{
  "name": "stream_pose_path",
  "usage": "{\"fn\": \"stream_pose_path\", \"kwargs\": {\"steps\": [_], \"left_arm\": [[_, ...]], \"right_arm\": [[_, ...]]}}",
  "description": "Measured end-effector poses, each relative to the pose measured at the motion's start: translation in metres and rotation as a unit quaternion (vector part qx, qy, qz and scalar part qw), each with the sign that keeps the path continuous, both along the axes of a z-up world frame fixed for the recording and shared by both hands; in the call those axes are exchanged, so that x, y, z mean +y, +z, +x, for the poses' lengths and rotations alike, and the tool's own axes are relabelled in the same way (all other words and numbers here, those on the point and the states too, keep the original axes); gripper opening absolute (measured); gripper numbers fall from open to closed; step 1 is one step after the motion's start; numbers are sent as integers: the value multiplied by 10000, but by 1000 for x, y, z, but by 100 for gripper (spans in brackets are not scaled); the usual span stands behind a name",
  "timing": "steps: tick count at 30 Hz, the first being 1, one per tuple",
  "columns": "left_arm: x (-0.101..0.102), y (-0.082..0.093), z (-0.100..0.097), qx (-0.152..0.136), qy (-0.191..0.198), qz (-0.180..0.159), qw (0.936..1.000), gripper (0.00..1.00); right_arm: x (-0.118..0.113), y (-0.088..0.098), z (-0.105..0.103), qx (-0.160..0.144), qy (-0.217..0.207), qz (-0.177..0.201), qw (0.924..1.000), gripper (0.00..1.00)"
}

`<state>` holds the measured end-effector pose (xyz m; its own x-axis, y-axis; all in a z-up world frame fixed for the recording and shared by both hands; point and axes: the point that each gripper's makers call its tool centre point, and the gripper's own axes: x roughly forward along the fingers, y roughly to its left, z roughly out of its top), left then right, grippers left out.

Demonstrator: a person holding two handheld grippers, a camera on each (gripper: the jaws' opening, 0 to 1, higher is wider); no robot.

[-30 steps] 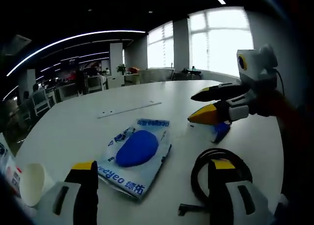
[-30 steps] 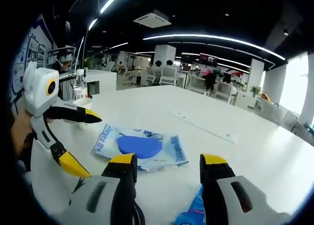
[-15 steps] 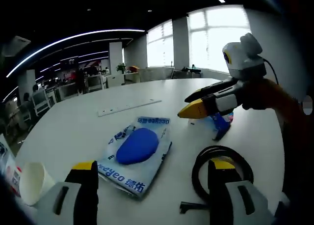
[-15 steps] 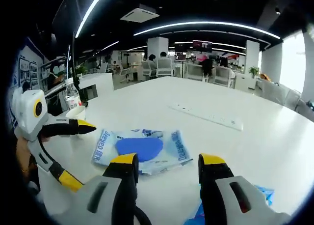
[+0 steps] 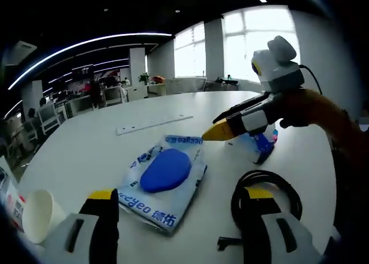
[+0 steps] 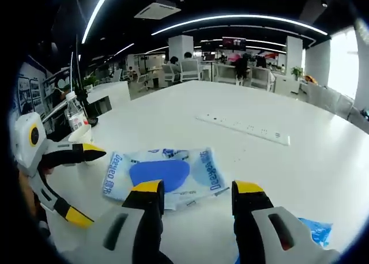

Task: Arrange the tabletop items into an orderly group along one side of the table until the central work area is clear of visible clutter.

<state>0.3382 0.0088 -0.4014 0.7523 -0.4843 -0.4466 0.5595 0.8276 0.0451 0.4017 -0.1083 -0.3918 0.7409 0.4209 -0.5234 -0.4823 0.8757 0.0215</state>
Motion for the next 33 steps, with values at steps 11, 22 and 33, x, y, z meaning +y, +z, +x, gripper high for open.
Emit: {"fn": "stream_pose_path", "kwargs": {"steps": [11, 22, 33], "left_arm": [[4, -5, 1, -3, 62, 19, 10000, 81], [3, -8, 2, -58, 8, 300, 9995, 78], [10, -6, 4, 13, 126, 251, 9996, 78]], "right_arm": [[-11, -16, 21, 371, -333, 235, 9985, 43], [-7, -24, 25, 739, -519, 771, 9929, 38], [-10, -39, 29, 1023, -767, 844, 9882, 40]]}}
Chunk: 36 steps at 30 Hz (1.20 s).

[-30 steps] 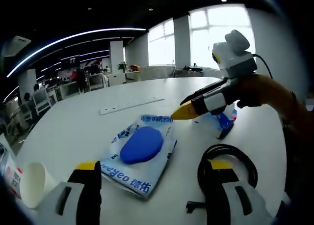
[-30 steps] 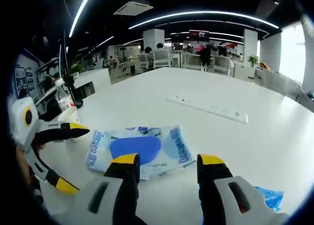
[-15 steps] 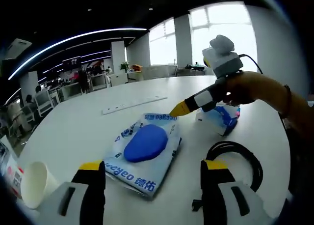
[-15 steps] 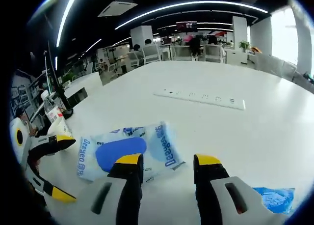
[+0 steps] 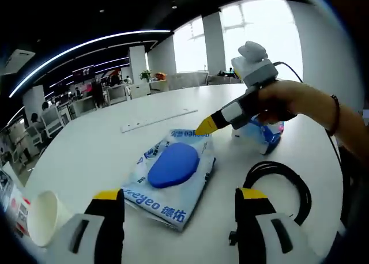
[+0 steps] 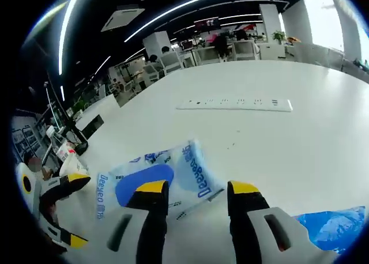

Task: Arrange the tabletop items into an orderly group along one side of the table until the central work area is clear of visible clutter.

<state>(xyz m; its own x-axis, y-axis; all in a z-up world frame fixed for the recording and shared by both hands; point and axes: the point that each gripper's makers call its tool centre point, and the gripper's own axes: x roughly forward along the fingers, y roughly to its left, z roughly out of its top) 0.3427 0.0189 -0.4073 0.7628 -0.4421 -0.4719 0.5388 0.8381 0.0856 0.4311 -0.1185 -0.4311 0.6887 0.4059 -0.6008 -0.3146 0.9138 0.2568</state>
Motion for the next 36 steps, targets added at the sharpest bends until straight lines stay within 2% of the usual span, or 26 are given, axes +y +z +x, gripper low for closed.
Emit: {"fn": "stream_pose_path", "kwargs": {"steps": [6, 12, 15, 18, 19, 22, 25, 27, 28, 29, 33, 36], "left_arm": [[-1, -14, 4, 252, 96, 81, 9996, 78], [1, -17, 8, 349, 280, -10, 9990, 74], [4, -12, 6, 423, 383, -156, 9982, 71], [10, -14, 4, 743, 663, -576, 9934, 71], [13, -16, 4, 825, 720, -575, 9923, 71], [23, -21, 8, 814, 900, -433, 9917, 70], [27, -33, 8, 997, 1027, -364, 9890, 59], [28, -40, 8, 1203, 1130, -476, 9851, 51], [28, -35, 15, 972, 1129, -506, 9876, 48], [29, -37, 13, 1078, 1126, -450, 9867, 43], [23, -35, 13, 1077, 1048, -532, 9872, 26], [21, -37, 12, 1043, 952, -406, 9891, 22]], "right_arm": [[3, -5, 9, 13, -55, 23, 10000, 40], [2, -11, 11, -82, 22, -291, 9995, 38], [1, -12, 12, -127, -9, -290, 9995, 38], [1, -13, 13, -128, -40, -293, 9995, 38], [1, -14, 12, -127, -12, -347, 9993, 38], [0, -15, 12, -142, -10, -429, 9990, 38], [0, -17, 12, -146, -4, -502, 9986, 37], [0, -17, 12, -144, -10, -503, 9986, 35], [0, -18, 12, -141, -7, -505, 9986, 34], [0, -18, 12, -146, -9, -506, 9986, 33], [-1, -20, 11, -98, -12, -493, 9987, 22], [0, -21, 10, -68, 22, -452, 9990, 15]]}}
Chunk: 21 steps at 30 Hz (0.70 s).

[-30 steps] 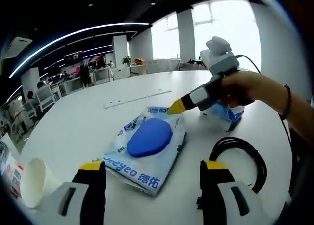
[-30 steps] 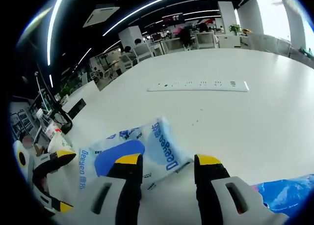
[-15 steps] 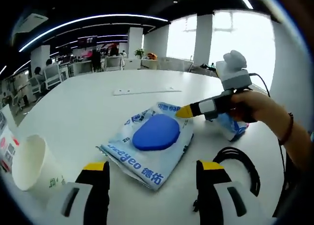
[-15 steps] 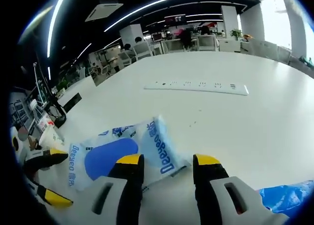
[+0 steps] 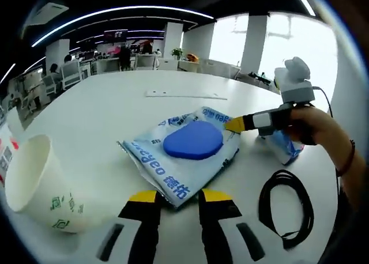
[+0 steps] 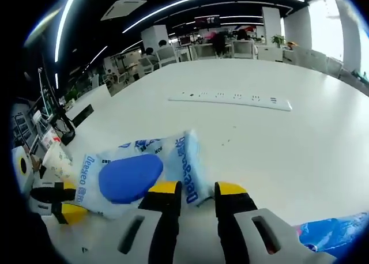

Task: Arrange the tabletop items into an orderly group along one side of the table until the central work area is clear of visible clutter.

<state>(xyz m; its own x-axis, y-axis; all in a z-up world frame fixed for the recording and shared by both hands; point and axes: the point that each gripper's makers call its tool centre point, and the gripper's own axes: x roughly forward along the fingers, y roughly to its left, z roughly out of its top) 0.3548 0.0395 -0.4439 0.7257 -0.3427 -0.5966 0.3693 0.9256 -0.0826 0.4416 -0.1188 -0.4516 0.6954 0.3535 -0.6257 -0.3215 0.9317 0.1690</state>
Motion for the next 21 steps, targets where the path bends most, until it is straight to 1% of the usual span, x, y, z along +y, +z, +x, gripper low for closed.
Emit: {"fn": "stream_pose_path", "kwargs": {"steps": [2, 4, 6, 7, 8, 9, 10, 14, 16, 21], "left_arm": [[0, -1, 0, -15, -33, 48, 10000, 20], [0, 0, -1, -5, -29, 8, 10000, 18], [-1, -1, -2, 0, -37, -2, 10000, 16], [-1, 0, -1, -48, -42, 27, 10000, 15], [0, 1, 0, -97, -47, 56, 9999, 13], [0, 2, 0, -145, -51, 85, 9998, 8], [0, 3, 1, -194, -56, 114, 9997, 6], [0, 4, 3, -246, -116, 350, 9990, 4], [0, 5, 3, -283, -123, 405, 9987, 3], [0, 6, 1, -320, -129, 417, 9985, 2]], "right_arm": [[1, 0, -1, 29, 24, 58, 10000, 11], [3, 0, -1, 42, 48, 108, 9999, 6], [4, -1, -2, 30, 115, 63, 9999, 4], [5, -1, -2, 25, 126, 54, 9999, 3], [5, -1, -2, 20, 136, 46, 9999, 2], [6, 0, -2, 15, 147, 37, 9999, 2], [6, 0, -2, 11, 158, 28, 9999, 2], [6, 1, -4, 4, 180, 25, 9998, 1], [6, 1, -5, 14, 171, 35, 9998, 0], [6, 3, -7, 19, 168, 70, 9998, 0]]}}
